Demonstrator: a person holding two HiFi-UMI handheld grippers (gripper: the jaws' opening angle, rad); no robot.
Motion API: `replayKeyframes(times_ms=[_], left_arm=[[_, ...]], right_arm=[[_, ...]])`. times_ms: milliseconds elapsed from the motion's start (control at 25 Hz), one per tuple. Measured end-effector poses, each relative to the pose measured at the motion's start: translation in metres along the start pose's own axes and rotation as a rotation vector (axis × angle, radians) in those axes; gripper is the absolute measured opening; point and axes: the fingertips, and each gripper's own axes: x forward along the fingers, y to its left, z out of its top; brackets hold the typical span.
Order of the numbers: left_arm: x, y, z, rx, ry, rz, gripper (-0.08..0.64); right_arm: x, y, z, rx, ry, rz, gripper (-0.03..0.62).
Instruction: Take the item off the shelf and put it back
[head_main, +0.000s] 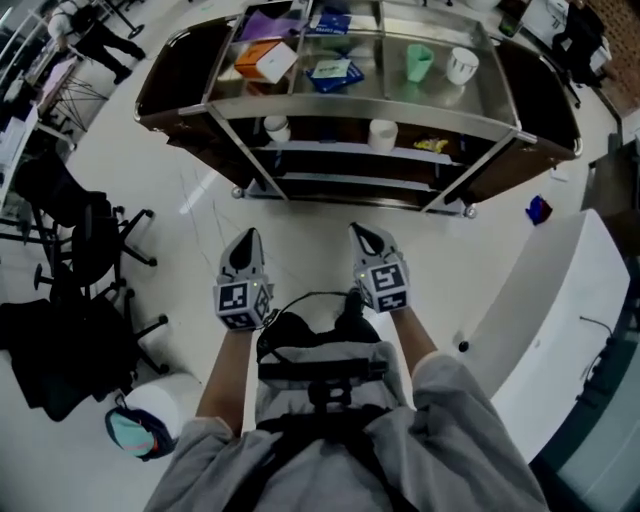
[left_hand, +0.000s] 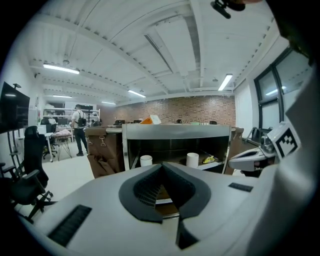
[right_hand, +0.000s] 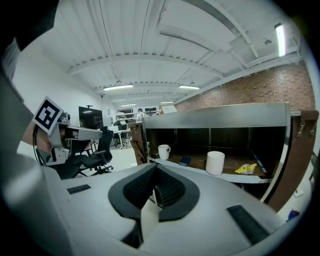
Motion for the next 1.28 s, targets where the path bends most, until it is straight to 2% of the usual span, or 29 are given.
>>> replayKeyframes(times_ms=[120, 360, 480, 600, 680, 760, 1120, 1280], left_arm=[[0.009, 0.000, 0.000, 0.003, 0.015, 0.017, 0.006], [0.037, 0.015, 0.000, 0.024, 0.028, 0.034, 0.006], [0.051, 0.027, -0.003, 0.011, 0.029, 0.035, 0.006], [0.066, 0.039, -0.010, 0.001, 0.029, 0.031, 0.006], [0.077, 0.046, -0.013, 0.005, 0.043, 0.023, 0.006], [0.089, 0.056, -0.016, 0.001, 0.038, 0.018, 0.006], [0.149, 0.099, -0.048, -0.011, 0.032, -0.008, 0.006], [0.172, 0.114, -0.056, -0.017, 0.021, -0.018, 0.006]], right_arm=[[0.021, -0.007, 0.004, 0.033, -0.001, 0.021, 0.009], [0.075, -0.020, 0.011, 0.003, 0.032, 0.010, 0.009], [0.106, -0.016, 0.012, -0.012, 0.036, 0.014, 0.011], [0.139, -0.006, 0.013, -0.028, 0.044, 0.045, 0.104], [0.164, 0.000, 0.013, -0.048, 0.051, 0.072, 0.205], [0.191, 0.006, 0.014, -0.067, 0.051, 0.088, 0.258], [0.303, -0.001, 0.019, -0.070, 0.027, 0.056, 0.409], [0.343, -0.007, 0.019, -0.071, 0.023, 0.018, 0.455]])
